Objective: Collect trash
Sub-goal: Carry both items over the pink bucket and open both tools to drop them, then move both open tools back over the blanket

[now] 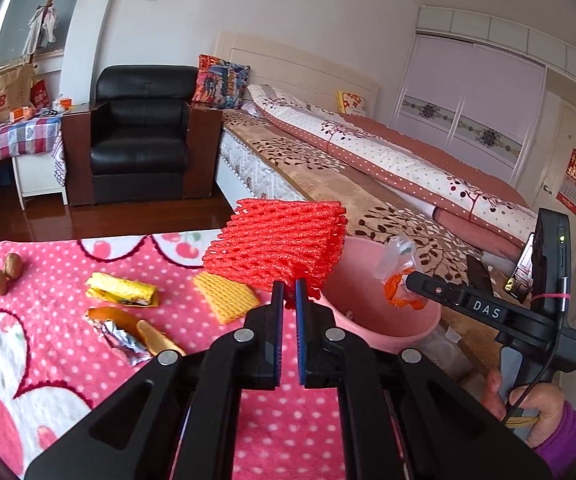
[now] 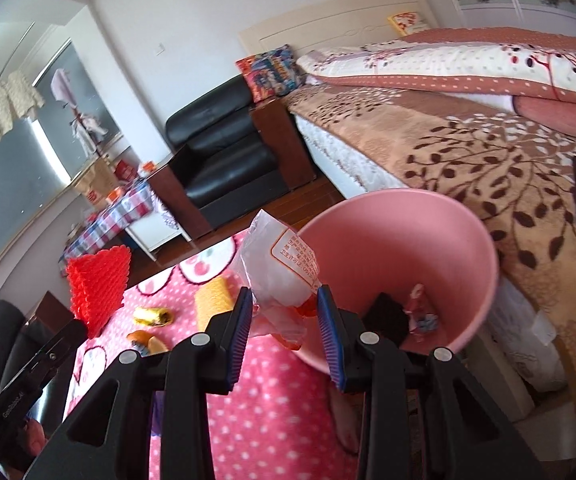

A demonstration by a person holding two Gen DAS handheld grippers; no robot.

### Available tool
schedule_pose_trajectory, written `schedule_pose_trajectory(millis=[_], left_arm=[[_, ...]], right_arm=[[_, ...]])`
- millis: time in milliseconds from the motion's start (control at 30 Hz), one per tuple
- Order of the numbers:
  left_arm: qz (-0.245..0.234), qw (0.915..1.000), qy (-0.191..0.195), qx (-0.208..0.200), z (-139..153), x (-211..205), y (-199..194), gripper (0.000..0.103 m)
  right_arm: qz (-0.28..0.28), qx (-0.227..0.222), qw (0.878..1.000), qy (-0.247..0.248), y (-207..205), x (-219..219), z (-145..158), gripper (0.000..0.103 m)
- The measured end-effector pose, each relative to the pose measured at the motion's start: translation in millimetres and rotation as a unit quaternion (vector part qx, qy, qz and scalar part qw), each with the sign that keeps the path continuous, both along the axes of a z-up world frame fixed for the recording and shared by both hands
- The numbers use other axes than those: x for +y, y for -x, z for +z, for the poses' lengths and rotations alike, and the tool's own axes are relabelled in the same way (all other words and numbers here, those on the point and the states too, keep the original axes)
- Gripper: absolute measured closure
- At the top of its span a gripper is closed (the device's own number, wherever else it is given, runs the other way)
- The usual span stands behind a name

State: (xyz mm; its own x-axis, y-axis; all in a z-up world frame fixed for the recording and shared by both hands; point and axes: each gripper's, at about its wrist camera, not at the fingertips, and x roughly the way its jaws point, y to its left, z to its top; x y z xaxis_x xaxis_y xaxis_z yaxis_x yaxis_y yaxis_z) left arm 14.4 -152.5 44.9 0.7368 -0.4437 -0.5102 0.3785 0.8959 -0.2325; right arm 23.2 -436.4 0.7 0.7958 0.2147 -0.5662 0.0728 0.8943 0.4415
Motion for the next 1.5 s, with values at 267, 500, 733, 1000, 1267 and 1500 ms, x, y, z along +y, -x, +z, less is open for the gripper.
schedule_pose_trajectory(millis=[267, 500, 733, 1000, 1267, 1500], left_arm=[[-0.056, 0.9983, -0.016, 0.008, -9.4, -57.4, -10.9, 0.098], [-0.089, 0.9953, -0.030, 0.024, -25.1, -96.0, -21.9, 0.098], [-0.110, 0.9926, -0.039, 0.034, -38.7, -117.7, -28.9, 0.098], [-0.110, 0.9917, -0.031, 0.058, -46.5, -121.0, -39.3, 0.086], [-0.110, 0.9922, -0.013, 0.057, -40.8, -111.5, -36.4, 0.075], [-0.097, 0.9944, -0.009, 0.041, -27.1, -94.5, -22.6, 0.075]], right_arm=[[-0.041, 0.009, 0.999, -0.005, 1.7, -36.5, -15.9, 0.070], [-0.056, 0.017, 0.998, -0.005, -2.6, -52.3, -26.8, 0.069], [-0.062, 0.027, 0.998, -0.001, -8.6, -58.2, -35.4, 0.069], [-0.065, 0.035, 0.997, -0.001, -14.9, -59.1, -43.2, 0.067], [-0.062, 0.028, 0.998, 0.002, -13.6, -54.8, -39.8, 0.058], [-0.044, 0.008, 0.999, 0.012, -3.1, -35.8, -23.7, 0.055]])
